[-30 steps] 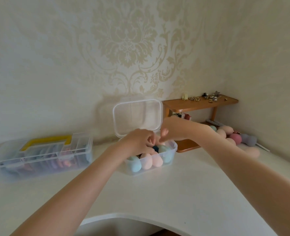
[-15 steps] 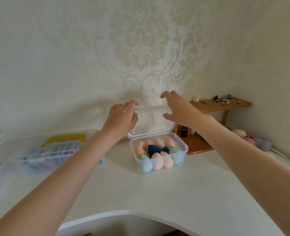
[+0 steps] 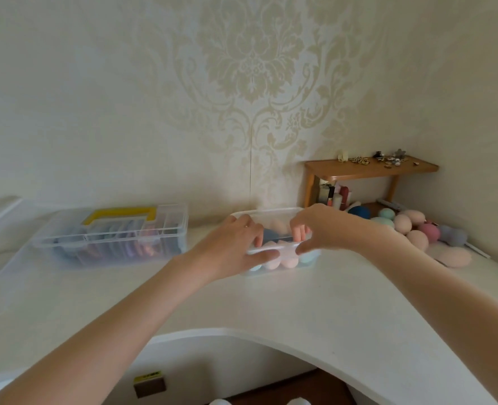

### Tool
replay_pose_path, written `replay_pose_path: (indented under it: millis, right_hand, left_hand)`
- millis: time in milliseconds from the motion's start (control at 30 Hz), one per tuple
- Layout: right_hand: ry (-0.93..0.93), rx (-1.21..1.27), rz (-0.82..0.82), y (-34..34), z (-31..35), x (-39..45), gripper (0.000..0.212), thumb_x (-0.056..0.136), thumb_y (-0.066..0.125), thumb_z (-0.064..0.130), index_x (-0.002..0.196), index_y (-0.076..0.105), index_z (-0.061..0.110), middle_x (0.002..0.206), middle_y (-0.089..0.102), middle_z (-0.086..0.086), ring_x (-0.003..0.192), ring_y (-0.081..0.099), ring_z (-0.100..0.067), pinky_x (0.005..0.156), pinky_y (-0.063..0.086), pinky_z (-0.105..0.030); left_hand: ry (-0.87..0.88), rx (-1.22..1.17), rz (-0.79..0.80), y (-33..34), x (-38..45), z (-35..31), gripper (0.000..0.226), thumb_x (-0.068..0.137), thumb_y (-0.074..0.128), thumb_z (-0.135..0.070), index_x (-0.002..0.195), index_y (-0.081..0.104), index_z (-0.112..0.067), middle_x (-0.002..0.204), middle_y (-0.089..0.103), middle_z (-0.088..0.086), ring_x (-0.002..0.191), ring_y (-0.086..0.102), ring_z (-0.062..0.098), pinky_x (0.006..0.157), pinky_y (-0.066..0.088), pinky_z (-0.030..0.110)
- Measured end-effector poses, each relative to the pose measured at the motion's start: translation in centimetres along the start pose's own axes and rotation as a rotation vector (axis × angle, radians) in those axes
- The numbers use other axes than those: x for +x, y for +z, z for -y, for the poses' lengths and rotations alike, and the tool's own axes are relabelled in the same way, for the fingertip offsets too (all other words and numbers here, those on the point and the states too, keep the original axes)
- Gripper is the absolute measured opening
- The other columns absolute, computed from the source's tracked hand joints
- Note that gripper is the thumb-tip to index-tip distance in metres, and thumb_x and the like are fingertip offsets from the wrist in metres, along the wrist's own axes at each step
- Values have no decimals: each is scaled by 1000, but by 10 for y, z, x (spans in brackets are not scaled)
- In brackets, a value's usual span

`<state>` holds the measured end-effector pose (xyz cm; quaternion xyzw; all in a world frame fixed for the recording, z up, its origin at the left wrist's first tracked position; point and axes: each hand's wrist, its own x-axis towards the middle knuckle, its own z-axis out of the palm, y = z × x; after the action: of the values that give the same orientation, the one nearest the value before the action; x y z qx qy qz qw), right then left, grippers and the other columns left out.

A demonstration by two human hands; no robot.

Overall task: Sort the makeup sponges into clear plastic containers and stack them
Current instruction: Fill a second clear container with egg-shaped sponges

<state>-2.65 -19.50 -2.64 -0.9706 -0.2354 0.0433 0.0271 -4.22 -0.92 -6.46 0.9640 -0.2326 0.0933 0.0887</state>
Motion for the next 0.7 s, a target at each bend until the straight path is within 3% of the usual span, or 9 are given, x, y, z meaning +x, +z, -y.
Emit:
replay_pose_path:
  millis: [200,333,467,600,700]
  right_hand:
    - [-46,-247,-133,18,11,12,30,86,64,26,111,52,13,115,57,-4,106,53,-19,88,47,-28]
    - [-66,-300,-187,23,13,18,32,89,60,26,116,47,14,113,54,-3,95,51,-16,78,45,-24]
    - [-69,-280,-181,13,21,19,27,88,60,27,109,49,15,108,56,-3,83,44,-14,70,43,-23]
    - [-112,-275,-382,-13,46,25,26,88,59,26,108,48,13,107,54,-3,92,46,-20,67,35,-27]
    - [-199,-196,-541,-32,80,42,28,86,61,23,107,49,10,106,53,-5,96,47,-22,67,32,-28]
  left_hand:
    - [-53,203,83,-1,11,-4,33,85,60,-34,109,52,-12,125,42,9,111,43,31,85,42,36]
    - [-83,200,56,-1,13,-7,29,88,58,-26,112,52,-12,124,41,11,111,42,33,76,36,34]
    - [-100,176,24,-12,8,2,26,86,59,-26,106,53,-12,121,44,8,113,41,29,73,41,36]
    - [-162,197,-176,-45,-8,28,35,84,61,-33,110,50,-12,125,43,5,118,39,26,85,47,41]
    - [-209,220,-386,-75,-32,56,32,83,61,-29,105,49,-9,121,44,8,113,41,26,82,42,35]
